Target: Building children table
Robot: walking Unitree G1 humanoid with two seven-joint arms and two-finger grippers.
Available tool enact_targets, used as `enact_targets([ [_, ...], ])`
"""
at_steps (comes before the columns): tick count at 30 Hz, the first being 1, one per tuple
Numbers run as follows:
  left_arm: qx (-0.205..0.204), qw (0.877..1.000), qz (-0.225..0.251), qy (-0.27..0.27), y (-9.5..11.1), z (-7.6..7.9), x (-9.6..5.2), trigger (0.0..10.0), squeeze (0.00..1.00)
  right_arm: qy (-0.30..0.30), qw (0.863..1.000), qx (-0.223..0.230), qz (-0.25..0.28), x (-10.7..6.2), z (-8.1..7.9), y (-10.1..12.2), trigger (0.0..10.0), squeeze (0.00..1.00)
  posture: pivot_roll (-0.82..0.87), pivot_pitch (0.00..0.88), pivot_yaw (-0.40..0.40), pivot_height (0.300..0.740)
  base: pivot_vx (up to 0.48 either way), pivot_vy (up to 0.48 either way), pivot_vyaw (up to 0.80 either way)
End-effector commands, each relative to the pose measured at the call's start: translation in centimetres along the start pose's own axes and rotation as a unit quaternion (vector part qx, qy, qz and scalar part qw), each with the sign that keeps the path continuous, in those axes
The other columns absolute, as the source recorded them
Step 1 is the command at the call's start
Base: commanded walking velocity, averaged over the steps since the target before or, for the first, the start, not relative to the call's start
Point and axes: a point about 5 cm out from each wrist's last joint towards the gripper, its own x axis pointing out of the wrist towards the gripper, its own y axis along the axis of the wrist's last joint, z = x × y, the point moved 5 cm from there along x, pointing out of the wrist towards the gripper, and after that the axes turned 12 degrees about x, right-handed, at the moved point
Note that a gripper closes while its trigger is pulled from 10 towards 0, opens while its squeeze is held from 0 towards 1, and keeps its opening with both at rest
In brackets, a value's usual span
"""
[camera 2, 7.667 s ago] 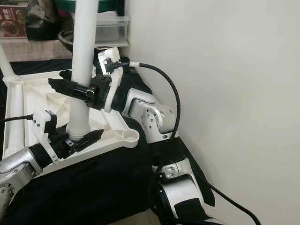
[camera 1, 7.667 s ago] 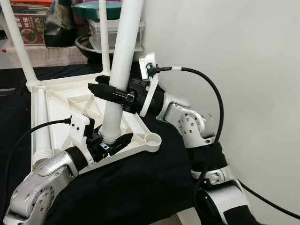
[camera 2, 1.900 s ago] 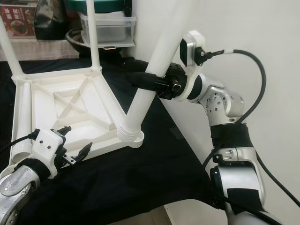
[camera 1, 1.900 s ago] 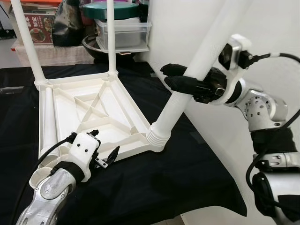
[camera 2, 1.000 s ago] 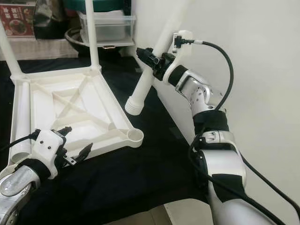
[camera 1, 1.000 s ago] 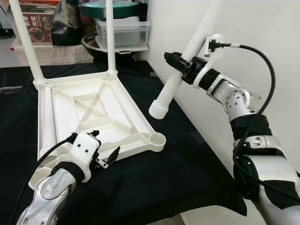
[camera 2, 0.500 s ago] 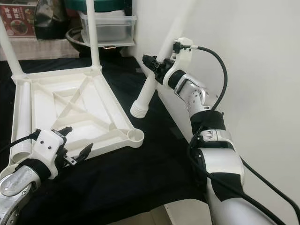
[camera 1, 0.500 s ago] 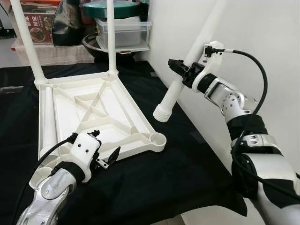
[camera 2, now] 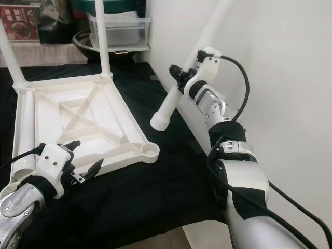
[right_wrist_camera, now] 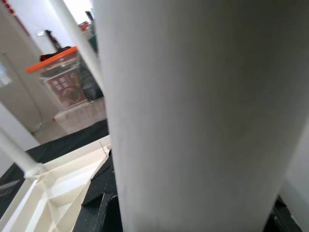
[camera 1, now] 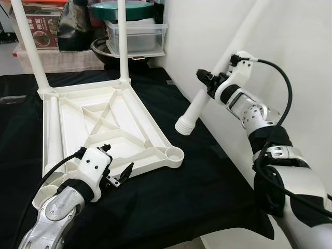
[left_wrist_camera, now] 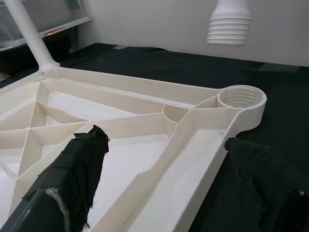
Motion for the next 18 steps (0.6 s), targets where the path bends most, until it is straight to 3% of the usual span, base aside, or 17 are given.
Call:
enact_targets([
  [1, -0.004, 1.000, -0.005, -0.005, -0.3, 0.3, 0.0, 10.0, 0.00, -0.005, 0.999, 0.023, 0.025, 0.2, -0.4, 1.0, 0.0, 0.00, 0.16, 0.000, -0.079, 0.740, 0.000, 0.000, 0.00],
  [5, -0.003, 1.000, -0.006, -0.007, -0.4, 0.3, 0.0, 10.0, 0.00, 0.020, 0.997, 0.058, 0.039, 0.3, -1.3, 1.3, 0.0, 0.00, 0.16, 0.000, -0.079, 0.740, 0.000, 0.000, 0.00],
  [6, -0.004, 1.000, -0.007, -0.007, -0.4, 0.4, -0.1, 10.0, 0.00, 0.071, 0.993, 0.073, 0.052, 0.3, -3.0, 2.0, 0.0, 0.00, 0.16, 0.000, -0.079, 0.740, 0.000, 0.000, 0.00],
  [7, -0.004, 1.000, -0.007, -0.008, -0.4, 0.4, -0.1, 10.0, 0.00, 0.206, 0.971, 0.100, 0.074, -0.6, -7.1, 3.9, 0.0, 0.00, 0.16, 0.000, -0.080, 0.740, 0.000, 0.000, 0.00],
  [8, -0.004, 1.000, -0.007, -0.009, -0.4, 0.4, -0.1, 10.0, 0.00, 0.301, 0.943, 0.112, 0.089, -1.9, -9.8, 5.3, 0.0, 0.00, 0.16, 0.000, -0.080, 0.740, 0.000, 0.000, 0.00],
  [10, -0.004, 1.000, -0.008, -0.009, -0.5, 0.5, -0.1, 10.0, 0.00, 0.426, 0.890, 0.125, 0.099, -4.5, -13.1, 7.2, 0.0, 0.00, 0.16, 0.000, -0.085, 0.740, 0.000, 0.000, 0.00],
  [11, -0.004, 1.000, -0.008, -0.009, -0.5, 0.5, -0.1, 10.0, 0.00, 0.458, 0.874, 0.128, 0.096, -5.3, -13.9, 7.6, 0.0, 0.00, 0.16, 0.000, -0.085, 0.740, 0.000, 0.000, 0.00],
  [12, -0.004, 1.000, -0.008, -0.009, -0.5, 0.5, -0.1, 10.0, 0.00, 0.458, 0.874, 0.128, 0.096, -5.3, -13.9, 7.6, 0.0, 0.00, 0.16, 0.000, -0.085, 0.740, 0.000, 0.000, 0.00],
  [14, -0.004, 1.000, -0.009, -0.008, -0.5, 0.5, -0.1, 10.0, 0.00, 0.514, 0.842, 0.132, 0.096, -7.0, -15.1, 8.5, 0.0, 0.00, 0.16, 0.000, -0.089, 0.740, 0.000, 0.000, 0.00],
  [16, -0.008, 1.000, -0.010, -0.007, -0.6, 0.7, -0.2, 10.0, 0.00, 0.592, 0.793, 0.121, 0.078, -9.7, -16.5, 9.0, 0.0, 0.00, 0.16, 0.000, -0.095, 0.740, 0.000, 0.000, 0.00],
  [18, -0.011, 1.000, -0.010, -0.007, -0.6, 0.9, -0.2, 10.0, 0.00, 0.626, 0.768, 0.115, 0.064, -11.1, -17.1, 9.0, 0.0, 0.00, 0.16, 0.000, -0.097, 0.740, 0.000, 0.000, 0.00],
])
